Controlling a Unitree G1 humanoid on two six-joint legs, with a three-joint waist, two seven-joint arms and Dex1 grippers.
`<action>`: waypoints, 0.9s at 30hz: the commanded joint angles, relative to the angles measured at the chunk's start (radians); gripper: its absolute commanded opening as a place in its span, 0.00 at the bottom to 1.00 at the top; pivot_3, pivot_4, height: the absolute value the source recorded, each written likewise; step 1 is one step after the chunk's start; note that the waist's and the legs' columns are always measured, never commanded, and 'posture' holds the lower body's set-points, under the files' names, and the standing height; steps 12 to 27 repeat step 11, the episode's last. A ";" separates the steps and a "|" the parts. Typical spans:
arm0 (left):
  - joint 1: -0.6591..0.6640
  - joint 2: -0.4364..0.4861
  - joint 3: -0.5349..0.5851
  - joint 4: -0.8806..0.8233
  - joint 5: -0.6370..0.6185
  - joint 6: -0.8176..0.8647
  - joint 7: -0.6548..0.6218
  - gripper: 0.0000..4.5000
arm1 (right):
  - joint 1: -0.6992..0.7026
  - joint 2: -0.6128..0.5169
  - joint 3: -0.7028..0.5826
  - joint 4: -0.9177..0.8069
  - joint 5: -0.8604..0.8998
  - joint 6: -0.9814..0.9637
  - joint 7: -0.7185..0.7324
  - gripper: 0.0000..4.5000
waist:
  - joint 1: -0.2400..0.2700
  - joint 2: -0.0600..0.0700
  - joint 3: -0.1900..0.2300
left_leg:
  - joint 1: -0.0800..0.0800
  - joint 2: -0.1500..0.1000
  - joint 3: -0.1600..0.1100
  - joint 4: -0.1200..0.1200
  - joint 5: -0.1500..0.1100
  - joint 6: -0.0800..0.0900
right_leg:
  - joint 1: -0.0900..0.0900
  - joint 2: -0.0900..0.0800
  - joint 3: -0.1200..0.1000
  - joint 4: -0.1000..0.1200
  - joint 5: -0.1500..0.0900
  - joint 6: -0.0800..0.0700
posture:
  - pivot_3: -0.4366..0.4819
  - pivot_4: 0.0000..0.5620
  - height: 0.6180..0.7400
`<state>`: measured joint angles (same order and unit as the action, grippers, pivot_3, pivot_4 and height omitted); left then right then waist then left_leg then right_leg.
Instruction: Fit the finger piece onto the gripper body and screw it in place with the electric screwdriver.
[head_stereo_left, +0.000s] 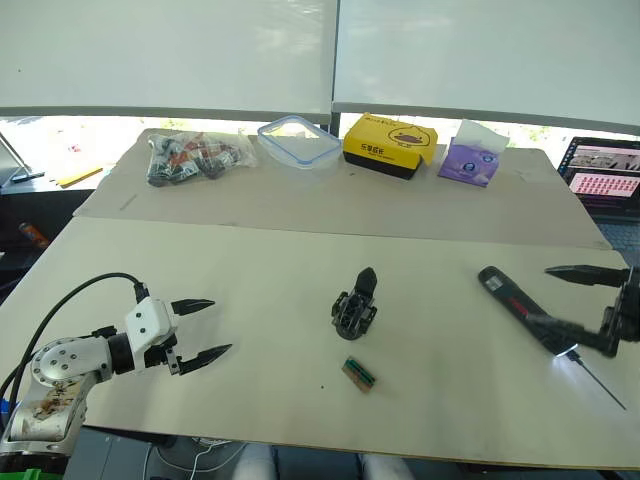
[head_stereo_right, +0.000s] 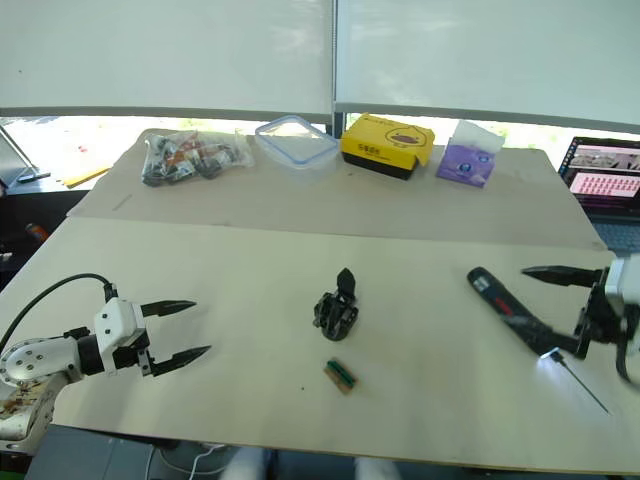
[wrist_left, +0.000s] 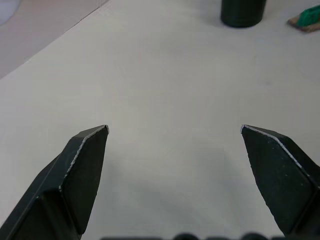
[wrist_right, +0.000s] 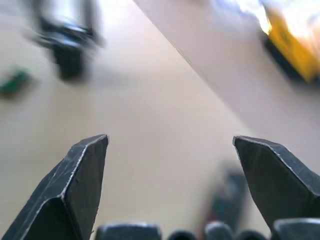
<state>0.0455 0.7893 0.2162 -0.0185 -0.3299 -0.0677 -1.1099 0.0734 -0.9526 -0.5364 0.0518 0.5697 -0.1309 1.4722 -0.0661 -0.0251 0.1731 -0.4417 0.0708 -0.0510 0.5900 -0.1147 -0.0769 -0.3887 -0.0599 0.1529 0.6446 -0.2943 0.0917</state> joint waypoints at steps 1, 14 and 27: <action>0.000 0.021 0.025 0.023 -0.001 -0.026 -0.008 1.00 | 0.072 0.078 0.003 -0.109 -0.018 -0.088 -0.020 0.98 | 0.002 -0.004 0.000 | 0.000 0.000 0.000 0.000 0.000 0.000 | 0.000 0.000 0.000 0.000 0.000 0.000 | 0.48 0.27 1.00; 0.004 0.012 0.029 0.013 -0.012 -0.035 -0.003 1.00 | 0.140 0.195 0.101 -0.173 -0.095 -0.152 -0.134 0.98 | -0.003 -0.004 0.000 | 0.001 0.000 0.000 0.001 -0.004 -0.006 | 0.000 -0.001 0.000 0.001 0.001 -0.002 | 0.48 0.27 1.00; 0.004 0.012 0.029 0.013 -0.012 -0.035 -0.003 1.00 | 0.140 0.195 0.101 -0.173 -0.095 -0.152 -0.134 0.98 | -0.003 -0.004 0.000 | 0.001 0.000 0.000 0.001 -0.004 -0.006 | 0.000 -0.001 0.000 0.001 0.001 -0.002 | 0.48 0.27 1.00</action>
